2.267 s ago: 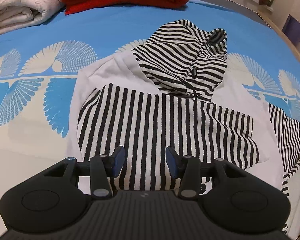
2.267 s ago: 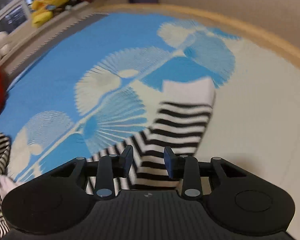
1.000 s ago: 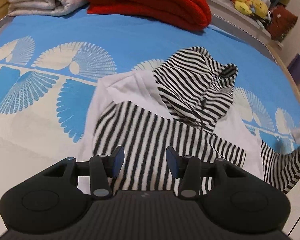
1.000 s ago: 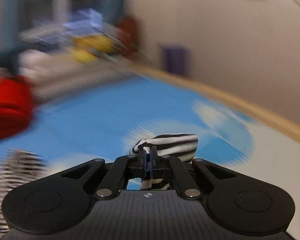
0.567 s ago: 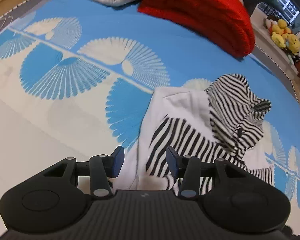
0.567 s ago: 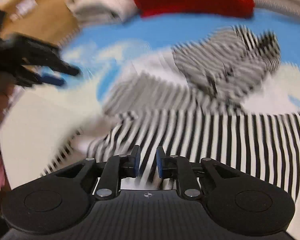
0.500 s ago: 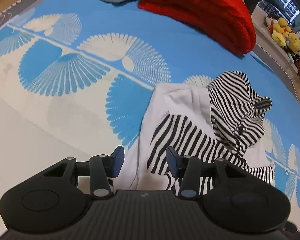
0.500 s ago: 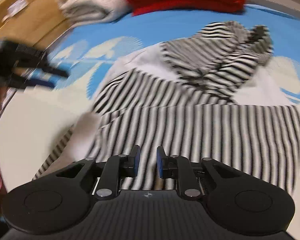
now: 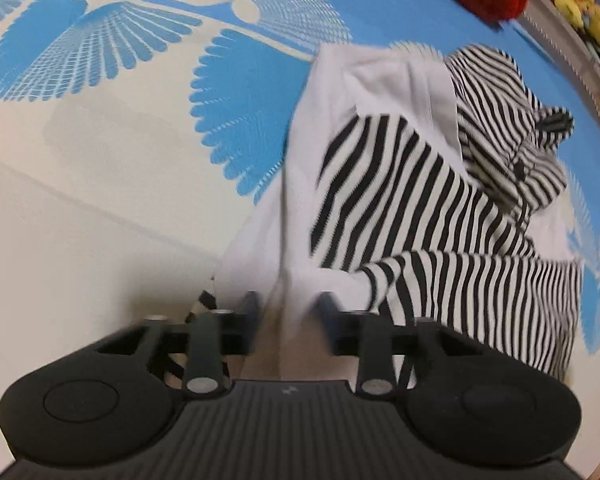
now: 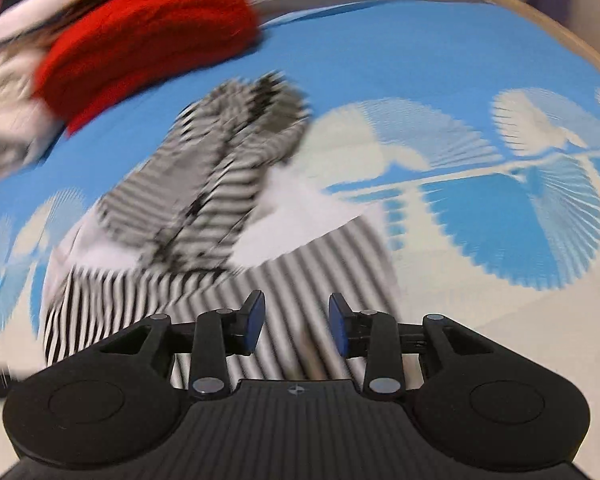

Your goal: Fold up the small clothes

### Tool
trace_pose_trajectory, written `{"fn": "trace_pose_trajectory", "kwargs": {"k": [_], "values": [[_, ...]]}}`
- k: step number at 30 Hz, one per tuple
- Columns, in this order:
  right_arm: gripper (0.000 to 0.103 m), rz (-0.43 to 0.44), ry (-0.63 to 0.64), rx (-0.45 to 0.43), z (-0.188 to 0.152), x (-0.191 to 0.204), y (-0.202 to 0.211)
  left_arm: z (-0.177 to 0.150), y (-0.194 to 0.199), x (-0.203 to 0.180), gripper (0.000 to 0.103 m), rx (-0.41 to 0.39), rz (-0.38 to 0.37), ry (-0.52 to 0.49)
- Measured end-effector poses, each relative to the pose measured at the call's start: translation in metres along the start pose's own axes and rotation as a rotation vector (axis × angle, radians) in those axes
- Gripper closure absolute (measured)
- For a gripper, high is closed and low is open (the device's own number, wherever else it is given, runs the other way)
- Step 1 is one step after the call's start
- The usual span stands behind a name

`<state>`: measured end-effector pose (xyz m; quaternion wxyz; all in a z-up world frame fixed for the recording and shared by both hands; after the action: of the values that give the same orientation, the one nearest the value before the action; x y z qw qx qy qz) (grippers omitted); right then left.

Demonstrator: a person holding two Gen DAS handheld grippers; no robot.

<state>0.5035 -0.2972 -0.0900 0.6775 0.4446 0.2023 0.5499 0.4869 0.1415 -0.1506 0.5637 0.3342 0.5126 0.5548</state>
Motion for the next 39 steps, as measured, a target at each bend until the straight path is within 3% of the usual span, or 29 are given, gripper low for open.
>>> {"fn": "trace_pose_trajectory", "kwargs": {"k": [1,3,4,7,9,12,14,16,19,23,27,29,30,34,39], "values": [[0.066,-0.012,-0.026,-0.012,0.004,-0.006,0.002,0.001,0.001,-0.005,0.098,-0.003,-0.001,-0.024],[0.065,-0.04,-0.092,-0.03,0.009,-0.022,0.004,0.007,0.015,-0.016,0.1,-0.058,0.035,-0.094],[0.065,-0.051,-0.12,-0.034,0.01,-0.028,0.004,0.013,0.029,-0.023,0.1,-0.115,0.046,-0.13],[0.064,-0.079,-0.185,-0.037,0.01,-0.042,0.001,0.032,0.081,-0.038,0.1,-0.369,-0.033,-0.141],[0.064,-0.086,-0.208,-0.02,0.007,-0.046,-0.005,0.037,0.086,-0.034,0.099,-0.414,0.027,-0.123],[0.064,-0.096,-0.24,0.025,-0.001,-0.051,-0.015,0.033,0.06,-0.018,0.094,-0.296,0.126,-0.069],[0.063,-0.113,-0.253,0.057,-0.007,-0.054,-0.021,0.031,0.052,-0.014,0.084,-0.262,0.089,-0.052],[0.056,-0.134,-0.262,0.083,-0.012,-0.059,-0.027,0.03,0.051,-0.011,0.065,-0.248,0.073,-0.039],[0.048,-0.161,-0.241,0.117,-0.017,-0.066,-0.037,0.025,0.037,-0.006,0.044,-0.18,0.057,-0.042],[0.046,-0.154,-0.23,0.157,-0.026,-0.075,-0.055,0.012,0.012,0.006,0.043,-0.059,0.072,-0.018],[0.046,-0.128,-0.208,0.167,-0.033,-0.072,-0.066,0.012,0.016,0.006,0.043,-0.075,0.07,-0.016],[0.068,-0.107,-0.163,0.146,-0.034,-0.065,-0.067,0.013,0.02,0.002,0.042,-0.084,0.052,-0.018],[0.086,-0.081,-0.159,0.146,-0.034,-0.062,-0.068,0.013,0.02,0.0,0.042,-0.085,0.05,-0.024],[0.094,-0.076,-0.183,0.115,-0.033,-0.066,-0.065,0.012,0.014,-0.005,0.041,-0.066,0.054,-0.04],[0.094,-0.055,-0.272,0.106,-0.027,-0.082,-0.069,0.014,0.017,-0.003,0.041,-0.072,0.053,-0.052]]}}
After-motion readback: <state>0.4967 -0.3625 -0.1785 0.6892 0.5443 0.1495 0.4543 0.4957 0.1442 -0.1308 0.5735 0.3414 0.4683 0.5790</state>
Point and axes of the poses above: each gripper's, at about its wrist camera, not at the fingertips, and y roughly against the way its jaws point, x to its left, z to its top, the point moved 6 cm from there along -y, roughly the way its jaws point, and after that the axes turned 6 degrees about -y, right-handed, at the moved point
